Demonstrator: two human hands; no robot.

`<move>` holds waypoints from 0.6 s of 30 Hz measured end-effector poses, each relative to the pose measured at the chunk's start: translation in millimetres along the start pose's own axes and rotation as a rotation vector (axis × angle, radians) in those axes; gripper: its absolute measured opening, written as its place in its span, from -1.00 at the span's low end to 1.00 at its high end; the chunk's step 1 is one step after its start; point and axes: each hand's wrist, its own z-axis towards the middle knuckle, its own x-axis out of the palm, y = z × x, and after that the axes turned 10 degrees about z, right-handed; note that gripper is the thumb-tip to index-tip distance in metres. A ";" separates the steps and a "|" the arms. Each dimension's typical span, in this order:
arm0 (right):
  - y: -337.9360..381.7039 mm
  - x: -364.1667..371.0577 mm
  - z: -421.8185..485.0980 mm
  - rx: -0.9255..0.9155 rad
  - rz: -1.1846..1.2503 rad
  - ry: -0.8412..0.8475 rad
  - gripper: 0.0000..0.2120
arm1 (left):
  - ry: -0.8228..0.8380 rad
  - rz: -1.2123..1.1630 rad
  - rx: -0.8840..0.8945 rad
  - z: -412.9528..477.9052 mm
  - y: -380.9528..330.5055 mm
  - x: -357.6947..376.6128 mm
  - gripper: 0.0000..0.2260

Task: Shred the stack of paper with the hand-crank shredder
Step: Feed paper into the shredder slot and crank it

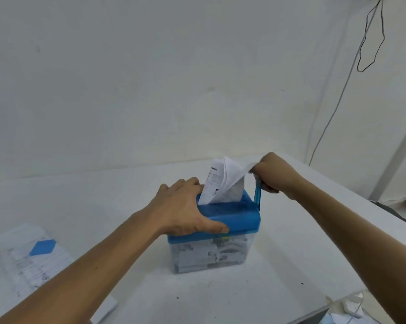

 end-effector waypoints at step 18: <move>-69.6 59.2 22.5 0.010 0.097 -0.127 -0.70 | 0.223 0.049 -0.066 8.7 -15.0 -17.7 -0.17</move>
